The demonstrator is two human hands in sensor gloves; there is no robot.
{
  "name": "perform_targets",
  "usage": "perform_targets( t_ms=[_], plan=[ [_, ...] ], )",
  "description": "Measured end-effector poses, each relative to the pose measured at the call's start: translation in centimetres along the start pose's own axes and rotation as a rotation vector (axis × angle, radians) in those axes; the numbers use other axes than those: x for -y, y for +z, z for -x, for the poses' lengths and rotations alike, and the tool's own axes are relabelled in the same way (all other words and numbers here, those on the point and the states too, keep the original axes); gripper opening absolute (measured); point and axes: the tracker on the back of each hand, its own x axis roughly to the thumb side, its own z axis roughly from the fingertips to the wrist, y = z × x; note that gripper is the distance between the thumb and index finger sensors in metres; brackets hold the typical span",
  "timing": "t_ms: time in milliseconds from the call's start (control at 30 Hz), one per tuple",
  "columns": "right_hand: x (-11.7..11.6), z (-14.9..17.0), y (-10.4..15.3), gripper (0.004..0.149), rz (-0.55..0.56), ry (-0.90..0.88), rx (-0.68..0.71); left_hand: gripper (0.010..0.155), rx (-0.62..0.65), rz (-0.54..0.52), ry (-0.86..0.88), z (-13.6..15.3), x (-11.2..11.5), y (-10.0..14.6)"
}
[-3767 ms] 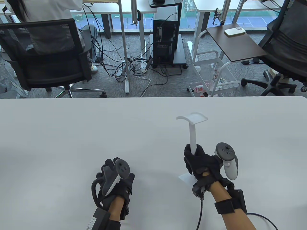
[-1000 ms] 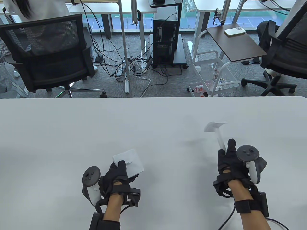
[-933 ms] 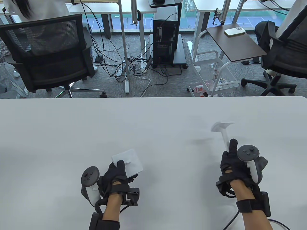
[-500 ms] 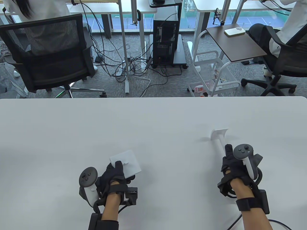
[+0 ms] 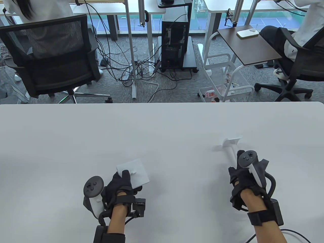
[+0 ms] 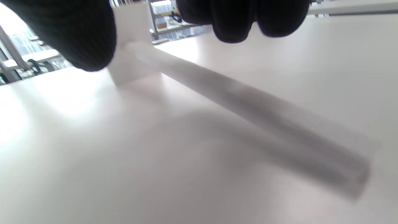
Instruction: Separate headphone stand from headphone stand base
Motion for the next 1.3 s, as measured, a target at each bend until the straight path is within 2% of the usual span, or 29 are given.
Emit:
perform_targets(
  t_ms=[33, 100, 200, 267, 367, 500, 667, 767, 967, 1067, 1167, 1300],
  plan=[
    [0.2, -0.5, 0.5, 0.081, 0.007, 0.006, 0.025, 0.056, 0.000, 0.001, 0.002, 0.0, 0.0, 0.0],
    [0.4, -3.0, 2.8, 0.090, 0.031, 0.013, 0.175, 0.056, -0.002, 0.004, 0.016, 0.0, -0.1, 0.0],
    [-0.7, -6.0, 5.2, 0.105, 0.013, 0.080, 0.375, 0.055, 0.000, -0.021, -0.003, 0.0, -0.3, 0.1],
    [-1.9, -8.2, 6.3, 0.109, -0.034, 0.173, 0.440, 0.055, -0.002, -0.036, -0.032, 0.1, -0.5, 0.0],
    [-3.6, -9.4, 6.8, 0.109, -0.049, 0.185, 0.490, 0.055, -0.011, -0.063, -0.064, 0.2, -0.8, -0.1],
    [-4.7, -9.4, 6.7, 0.107, -0.101, 0.229, 0.484, 0.056, -0.037, -0.079, -0.130, 0.3, -1.4, -0.6],
    [-4.4, -8.6, 6.5, 0.105, -0.117, 0.175, 0.497, 0.057, -0.086, -0.197, -0.394, 0.5, -3.1, -1.2],
    [-4.4, -8.3, 6.4, 0.104, -0.131, 0.177, 0.487, 0.060, -0.137, -0.220, -0.404, 1.1, -3.9, -1.6],
    [-4.5, -7.9, 6.1, 0.103, -0.142, 0.176, 0.471, 0.071, -0.230, -0.192, -0.252, 2.3, -5.4, -2.1],
    [-4.4, -7.6, 5.9, 0.102, -0.146, 0.156, 0.467, 0.074, -0.258, -0.237, -0.373, 2.5, -6.0, -2.2],
    [-4.6, -7.4, 5.7, 0.102, -0.160, 0.165, 0.451, 0.074, -0.297, -0.277, -0.405, 2.9, -6.3, -2.3],
    [-4.7, -7.1, 5.6, 0.101, -0.162, 0.166, 0.443, 0.074, -0.348, -0.343, -0.581, 2.9, -6.8, -2.4]
  ],
)
